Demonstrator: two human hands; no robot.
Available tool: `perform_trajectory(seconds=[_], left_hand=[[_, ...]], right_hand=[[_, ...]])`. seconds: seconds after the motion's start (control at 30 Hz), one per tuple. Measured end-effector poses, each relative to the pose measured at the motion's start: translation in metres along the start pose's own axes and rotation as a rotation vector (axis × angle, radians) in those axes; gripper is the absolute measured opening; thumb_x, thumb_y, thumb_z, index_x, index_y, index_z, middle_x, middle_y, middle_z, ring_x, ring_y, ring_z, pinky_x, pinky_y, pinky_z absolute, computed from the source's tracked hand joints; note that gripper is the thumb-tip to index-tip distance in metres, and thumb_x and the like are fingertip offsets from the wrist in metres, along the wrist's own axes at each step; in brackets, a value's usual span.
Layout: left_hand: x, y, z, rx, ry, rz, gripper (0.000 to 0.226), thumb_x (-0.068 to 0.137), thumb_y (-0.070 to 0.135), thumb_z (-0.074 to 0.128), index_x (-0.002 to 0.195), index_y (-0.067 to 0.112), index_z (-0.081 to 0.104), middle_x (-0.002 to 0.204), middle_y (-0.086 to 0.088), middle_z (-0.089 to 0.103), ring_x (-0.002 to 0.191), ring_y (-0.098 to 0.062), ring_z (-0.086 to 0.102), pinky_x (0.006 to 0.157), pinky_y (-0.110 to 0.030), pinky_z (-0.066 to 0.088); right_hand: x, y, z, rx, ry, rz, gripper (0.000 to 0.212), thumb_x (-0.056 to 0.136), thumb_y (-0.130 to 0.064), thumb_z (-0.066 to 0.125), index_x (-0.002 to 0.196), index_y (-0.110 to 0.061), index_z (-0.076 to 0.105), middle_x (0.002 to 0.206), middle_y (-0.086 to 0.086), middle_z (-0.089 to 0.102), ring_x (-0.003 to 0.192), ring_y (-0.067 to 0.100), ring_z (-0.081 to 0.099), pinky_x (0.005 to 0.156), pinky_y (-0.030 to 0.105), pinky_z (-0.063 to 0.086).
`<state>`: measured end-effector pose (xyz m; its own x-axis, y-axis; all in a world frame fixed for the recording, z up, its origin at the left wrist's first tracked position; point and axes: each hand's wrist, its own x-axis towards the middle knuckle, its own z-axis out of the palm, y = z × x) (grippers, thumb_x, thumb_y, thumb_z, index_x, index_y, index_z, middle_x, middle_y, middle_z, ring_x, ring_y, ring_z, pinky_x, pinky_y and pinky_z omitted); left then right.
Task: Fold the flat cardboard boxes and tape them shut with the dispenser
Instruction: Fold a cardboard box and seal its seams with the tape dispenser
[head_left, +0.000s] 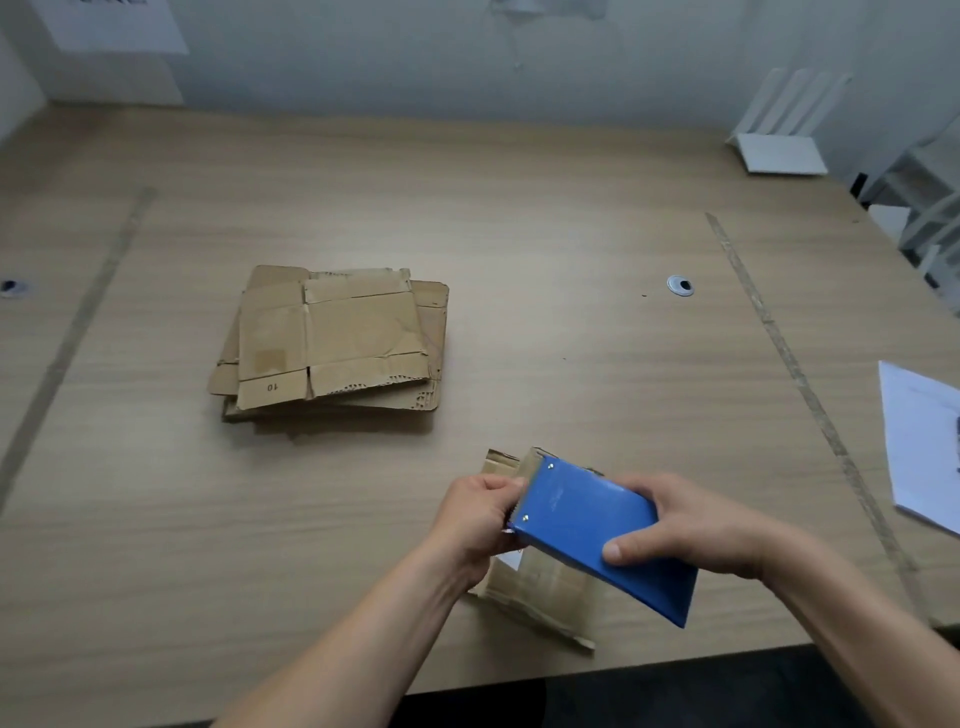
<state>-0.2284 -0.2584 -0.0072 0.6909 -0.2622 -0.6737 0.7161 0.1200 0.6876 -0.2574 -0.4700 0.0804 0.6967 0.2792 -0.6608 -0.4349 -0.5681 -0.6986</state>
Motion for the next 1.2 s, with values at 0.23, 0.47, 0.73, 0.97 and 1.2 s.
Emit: perform_trajectory(seconds=[0.23,0.47,0.73,0.97,1.2], left_hand=[[0.009,-0.032,-0.040,0.154,0.363,0.046,0.028,0.090,0.008,0.062,0.063,0.008,0.068,0.059,-0.003,0.059,0.050,-0.012,0.045,0.046,-0.023,0.031],[0.008,-0.072,-0.030,0.286,0.473,0.059,0.030,0.086,0.017,0.067,0.057,0.011,0.071,0.058,0.002,0.065,0.059,-0.017,0.054,0.063,-0.030,0.042],[0.004,-0.087,-0.033,0.316,0.544,0.084,0.024,0.080,0.024,0.065,0.067,0.004,0.067,0.055,-0.002,0.056,0.055,-0.020,0.046,0.059,-0.033,0.042],[0.006,-0.097,-0.038,0.323,0.545,0.073,0.027,0.081,0.024,0.063,0.066,0.002,0.065,0.054,-0.002,0.055,0.055,-0.018,0.047,0.060,-0.032,0.042],[0.012,-0.104,-0.040,0.331,0.542,0.041,0.025,0.084,0.018,0.063,0.062,0.007,0.068,0.053,-0.003,0.059,0.056,-0.019,0.052,0.062,-0.032,0.045]], right_hand=[[-0.035,0.063,-0.008,-0.012,-0.035,0.182,0.057,0.060,-0.036,0.086,0.112,-0.019,0.071,0.100,0.009,0.074,0.084,0.014,0.070,0.078,0.028,0.052],[-0.043,0.086,-0.002,-0.044,-0.044,0.255,0.050,0.062,-0.033,0.084,0.108,-0.019,0.071,0.098,0.004,0.076,0.082,0.010,0.071,0.075,0.024,0.053],[-0.038,0.092,0.005,-0.058,-0.057,0.248,0.049,0.061,-0.033,0.084,0.108,-0.026,0.072,0.091,-0.007,0.076,0.080,0.005,0.070,0.072,0.021,0.053],[-0.030,0.098,0.006,-0.090,-0.076,0.252,0.050,0.060,-0.039,0.084,0.107,-0.035,0.071,0.095,-0.009,0.076,0.088,0.010,0.073,0.080,0.027,0.055],[-0.021,0.105,0.009,-0.096,-0.089,0.262,0.049,0.060,-0.037,0.084,0.108,-0.034,0.071,0.096,-0.008,0.077,0.089,0.011,0.073,0.083,0.030,0.056]])
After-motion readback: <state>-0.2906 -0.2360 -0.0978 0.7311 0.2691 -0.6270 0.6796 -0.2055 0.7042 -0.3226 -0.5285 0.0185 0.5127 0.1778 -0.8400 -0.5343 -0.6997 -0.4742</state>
